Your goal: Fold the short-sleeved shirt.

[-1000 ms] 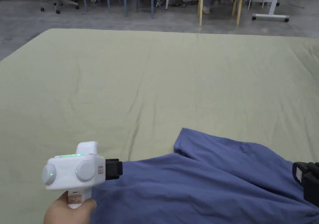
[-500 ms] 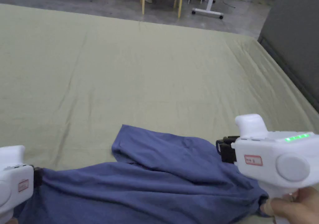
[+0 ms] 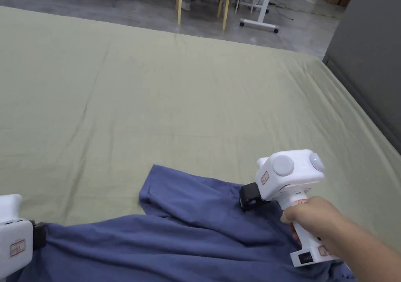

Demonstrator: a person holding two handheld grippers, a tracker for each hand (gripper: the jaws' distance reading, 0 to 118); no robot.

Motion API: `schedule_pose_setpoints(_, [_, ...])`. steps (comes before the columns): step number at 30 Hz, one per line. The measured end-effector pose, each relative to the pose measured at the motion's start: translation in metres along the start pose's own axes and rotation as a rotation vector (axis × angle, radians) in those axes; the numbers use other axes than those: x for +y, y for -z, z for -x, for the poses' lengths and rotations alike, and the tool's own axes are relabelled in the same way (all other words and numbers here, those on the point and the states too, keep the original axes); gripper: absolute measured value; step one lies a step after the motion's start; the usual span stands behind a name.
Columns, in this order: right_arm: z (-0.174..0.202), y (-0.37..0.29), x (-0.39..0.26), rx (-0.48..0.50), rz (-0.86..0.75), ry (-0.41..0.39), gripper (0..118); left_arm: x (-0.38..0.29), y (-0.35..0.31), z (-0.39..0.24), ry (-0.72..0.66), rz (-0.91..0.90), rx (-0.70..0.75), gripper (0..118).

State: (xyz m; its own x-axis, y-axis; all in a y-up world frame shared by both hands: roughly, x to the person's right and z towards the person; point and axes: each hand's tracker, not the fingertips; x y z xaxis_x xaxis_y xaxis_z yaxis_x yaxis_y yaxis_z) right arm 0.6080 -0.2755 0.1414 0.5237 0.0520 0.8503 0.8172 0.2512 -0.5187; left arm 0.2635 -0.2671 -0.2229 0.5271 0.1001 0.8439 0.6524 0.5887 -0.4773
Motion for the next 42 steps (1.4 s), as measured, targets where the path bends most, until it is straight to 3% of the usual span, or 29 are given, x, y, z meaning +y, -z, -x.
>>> schedule_pose_setpoints(1, [0.003,-0.010,-0.004,-0.011,-0.054,-0.032,70,0.000,0.000,0.000,0.001,0.002,-0.001,0])
schedule_pose_setpoints(3, [0.013,-0.024,-0.013,0.041,-0.123,-0.102,4,0.001,0.001,0.003,-0.006,0.005,0.001,0])
schedule_pose_setpoints(4, [0.015,-0.029,-0.018,0.043,-0.158,-0.114,4,0.002,0.001,0.004,-0.014,0.004,-0.004,0])
schedule_pose_setpoints(5, [0.019,-0.038,-0.025,-0.034,-0.184,-0.117,4,0.002,0.000,0.004,-0.021,0.002,-0.007,0])
schedule_pose_setpoints(7, [0.018,-0.058,-0.039,0.006,-0.256,-0.139,4,0.000,-0.005,0.002,-0.023,-0.008,-0.002,0])
schedule_pose_setpoints(11, [0.003,-0.122,-0.074,0.041,-0.416,-0.039,4,-0.001,-0.033,0.006,-0.097,-0.068,-0.031,0])
schedule_pose_setpoints(15, [-0.024,-0.206,-0.098,-0.055,-0.565,-0.051,4,0.017,-0.101,0.010,-0.125,-0.228,-0.059,0])
schedule_pose_setpoints(18, [-0.046,-0.268,-0.101,-0.107,-0.654,-0.041,4,0.052,-0.152,-0.005,-0.088,-0.327,-0.059,0])
schedule_pose_setpoints(21, [-0.060,-0.322,-0.092,-0.214,-0.731,-0.071,4,0.106,-0.206,-0.012,-0.138,-0.430,-0.218,0])
schedule_pose_setpoints(27, [-0.072,-0.424,-0.061,-0.346,-0.866,-0.101,4,0.226,-0.305,-0.050,0.026,-0.606,-0.155,0])
schedule_pose_setpoints(33, [-0.100,-0.523,0.000,-0.269,-0.936,0.002,4,0.335,-0.342,-0.052,0.081,-0.639,-0.060,0])
schedule_pose_setpoints(37, [-0.135,-0.552,0.043,0.033,-0.819,0.214,4,0.371,-0.349,-0.046,0.007,-0.625,-0.056,0])
schedule_pose_setpoints(38, [-0.137,-0.554,0.049,0.047,-0.804,0.230,4,0.375,-0.351,-0.047,-0.002,-0.627,-0.060,0])
schedule_pose_setpoints(41, [-0.124,-0.557,0.062,-0.145,-0.841,0.152,4,0.388,-0.355,-0.051,-0.010,-0.649,-0.076,0])
schedule_pose_setpoints(42, [-0.121,-0.557,0.066,-0.153,-0.849,0.138,4,0.391,-0.355,-0.055,-0.005,-0.652,-0.066,0])
